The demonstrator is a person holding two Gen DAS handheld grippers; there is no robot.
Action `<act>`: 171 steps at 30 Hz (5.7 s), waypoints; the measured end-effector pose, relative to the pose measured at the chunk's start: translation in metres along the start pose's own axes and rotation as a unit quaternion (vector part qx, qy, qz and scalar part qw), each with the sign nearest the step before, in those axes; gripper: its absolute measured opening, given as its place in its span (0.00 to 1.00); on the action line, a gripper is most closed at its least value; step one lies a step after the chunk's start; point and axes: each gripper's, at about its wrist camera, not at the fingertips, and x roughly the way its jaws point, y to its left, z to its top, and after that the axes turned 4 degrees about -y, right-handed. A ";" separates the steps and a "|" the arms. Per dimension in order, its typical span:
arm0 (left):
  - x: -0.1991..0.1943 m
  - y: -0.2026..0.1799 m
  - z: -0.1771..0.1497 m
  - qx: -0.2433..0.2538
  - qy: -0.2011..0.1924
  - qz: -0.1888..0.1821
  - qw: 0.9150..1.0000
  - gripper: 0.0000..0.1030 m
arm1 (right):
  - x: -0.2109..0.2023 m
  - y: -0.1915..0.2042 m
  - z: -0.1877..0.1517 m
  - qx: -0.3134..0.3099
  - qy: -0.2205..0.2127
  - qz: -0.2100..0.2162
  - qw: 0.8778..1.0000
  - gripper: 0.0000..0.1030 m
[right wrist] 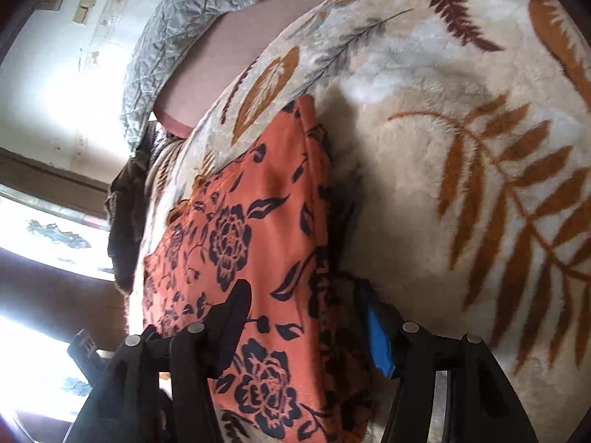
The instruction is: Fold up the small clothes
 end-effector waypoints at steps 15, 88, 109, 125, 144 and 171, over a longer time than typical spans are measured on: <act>0.000 0.003 -0.004 0.010 0.000 0.021 1.000 0.72 | 0.005 0.015 0.011 -0.007 -0.072 -0.081 0.994 0.69; 0.000 0.023 -0.008 -0.026 0.018 0.050 0.998 0.76 | 0.025 0.056 -0.079 0.061 -0.155 -0.187 0.968 0.25; -0.013 0.080 -0.003 -0.109 0.028 0.006 0.994 0.82 | 0.015 0.213 -0.092 -0.144 -0.229 -0.193 0.943 0.11; -0.050 0.199 0.003 -0.289 -0.024 -0.115 0.950 0.81 | 0.165 0.317 -0.202 -0.360 -0.081 -0.155 0.916 0.10; -0.007 0.157 0.105 -0.138 0.003 -0.203 0.969 0.15 | 0.141 0.351 -0.214 -0.397 -0.119 -0.105 0.904 0.10; 0.019 0.233 0.045 -0.190 0.040 -0.158 0.968 0.32 | 0.222 0.348 -0.266 -0.411 -0.050 -0.113 0.903 0.22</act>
